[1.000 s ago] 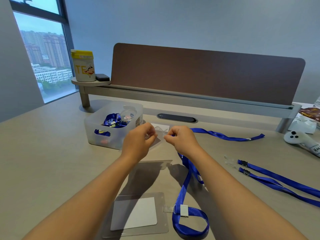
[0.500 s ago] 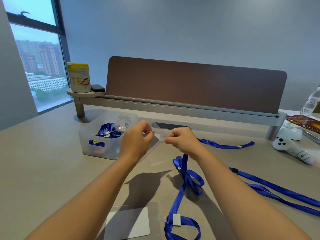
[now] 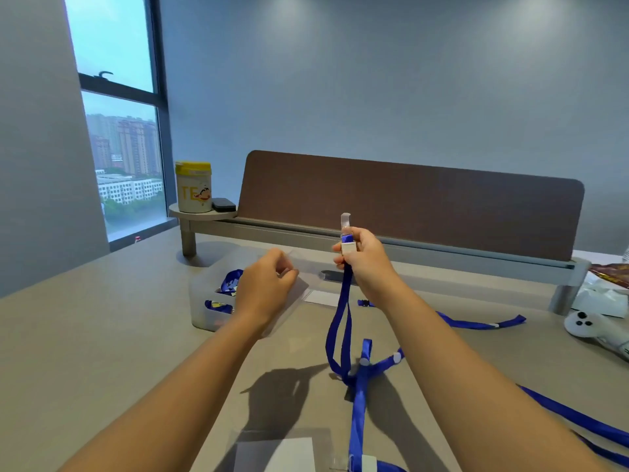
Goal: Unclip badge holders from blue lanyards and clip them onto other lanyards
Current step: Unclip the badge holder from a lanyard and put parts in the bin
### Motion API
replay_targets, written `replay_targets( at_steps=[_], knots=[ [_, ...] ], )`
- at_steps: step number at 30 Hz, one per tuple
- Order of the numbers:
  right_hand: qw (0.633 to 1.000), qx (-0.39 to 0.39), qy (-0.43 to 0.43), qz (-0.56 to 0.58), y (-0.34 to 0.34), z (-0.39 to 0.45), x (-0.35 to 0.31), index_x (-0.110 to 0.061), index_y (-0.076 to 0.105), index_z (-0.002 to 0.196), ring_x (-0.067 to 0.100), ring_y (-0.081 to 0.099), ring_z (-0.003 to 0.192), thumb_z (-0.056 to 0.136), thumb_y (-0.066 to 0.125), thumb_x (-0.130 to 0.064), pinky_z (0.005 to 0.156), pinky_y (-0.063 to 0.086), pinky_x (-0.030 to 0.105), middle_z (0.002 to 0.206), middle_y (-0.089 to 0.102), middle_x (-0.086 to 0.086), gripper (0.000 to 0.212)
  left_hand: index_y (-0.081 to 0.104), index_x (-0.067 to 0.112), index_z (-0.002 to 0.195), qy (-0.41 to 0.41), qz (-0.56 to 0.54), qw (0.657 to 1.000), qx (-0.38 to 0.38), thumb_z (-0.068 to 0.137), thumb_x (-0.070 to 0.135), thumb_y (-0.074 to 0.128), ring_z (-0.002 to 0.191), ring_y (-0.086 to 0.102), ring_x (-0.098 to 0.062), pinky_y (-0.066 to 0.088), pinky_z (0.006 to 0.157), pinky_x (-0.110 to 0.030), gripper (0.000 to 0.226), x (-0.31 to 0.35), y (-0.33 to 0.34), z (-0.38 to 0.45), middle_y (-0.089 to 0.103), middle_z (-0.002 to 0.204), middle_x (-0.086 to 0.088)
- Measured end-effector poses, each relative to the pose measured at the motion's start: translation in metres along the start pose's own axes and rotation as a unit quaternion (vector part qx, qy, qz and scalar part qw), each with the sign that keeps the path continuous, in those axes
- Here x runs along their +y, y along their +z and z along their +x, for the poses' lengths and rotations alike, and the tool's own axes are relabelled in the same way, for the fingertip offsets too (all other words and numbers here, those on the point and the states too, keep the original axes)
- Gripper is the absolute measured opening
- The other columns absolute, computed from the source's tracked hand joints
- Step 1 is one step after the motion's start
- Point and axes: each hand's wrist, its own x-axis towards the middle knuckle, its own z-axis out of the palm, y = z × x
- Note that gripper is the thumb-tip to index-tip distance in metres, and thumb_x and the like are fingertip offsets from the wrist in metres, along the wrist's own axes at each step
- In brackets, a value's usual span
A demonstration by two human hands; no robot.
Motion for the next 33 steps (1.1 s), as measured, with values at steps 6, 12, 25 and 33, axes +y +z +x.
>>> replay_targets(
  at_steps=[6,12,25,33],
  knots=[
    [0.993,-0.029,0.063,-0.091,0.001,-0.018,0.058,-0.002,0.049,0.120,0.029,0.062,0.104,0.088,0.050,0.005,0.090,0.052,0.036,0.118,0.061,0.019,0.033,0.056,0.008,0.084,-0.005,0.041,0.998,-0.047,0.085,0.016,0.054,0.079,0.056,-0.021,0.049,0.072,-0.035,0.008,-0.025,0.009,-0.019,0.061,0.085,-0.010],
    [0.958,-0.104,0.125,-0.238,-0.002,-0.028,0.095,-0.003,0.056,0.103,0.029,0.062,0.105,0.085,0.058,-0.002,0.092,0.049,0.038,0.093,0.067,0.012,0.018,0.057,0.006,0.088,0.002,0.065,0.994,-0.084,0.084,0.016,0.057,0.092,0.060,-0.027,0.048,0.070,-0.033,0.011,-0.033,0.024,-0.034,0.066,0.105,-0.017],
    [0.837,-0.344,0.184,-0.385,-0.004,-0.043,0.110,-0.020,0.009,0.148,0.026,0.017,0.144,0.076,0.069,-0.036,0.115,0.021,0.040,0.158,0.012,0.002,0.095,0.059,0.003,0.095,0.003,0.083,0.993,-0.078,0.083,0.016,0.058,0.097,0.060,-0.030,0.049,0.077,-0.035,0.017,-0.040,0.032,-0.035,0.065,0.110,-0.019],
    [0.823,-0.280,0.087,-0.486,0.003,-0.044,0.118,-0.012,0.048,0.124,0.028,0.049,0.114,0.073,0.073,-0.027,0.096,0.046,0.039,0.126,0.052,0.012,0.059,0.058,0.004,0.094,0.006,0.086,0.993,-0.079,0.084,0.017,0.057,0.096,0.061,-0.030,0.046,0.072,-0.032,0.017,-0.041,0.035,-0.037,0.065,0.108,-0.018]
  ],
)
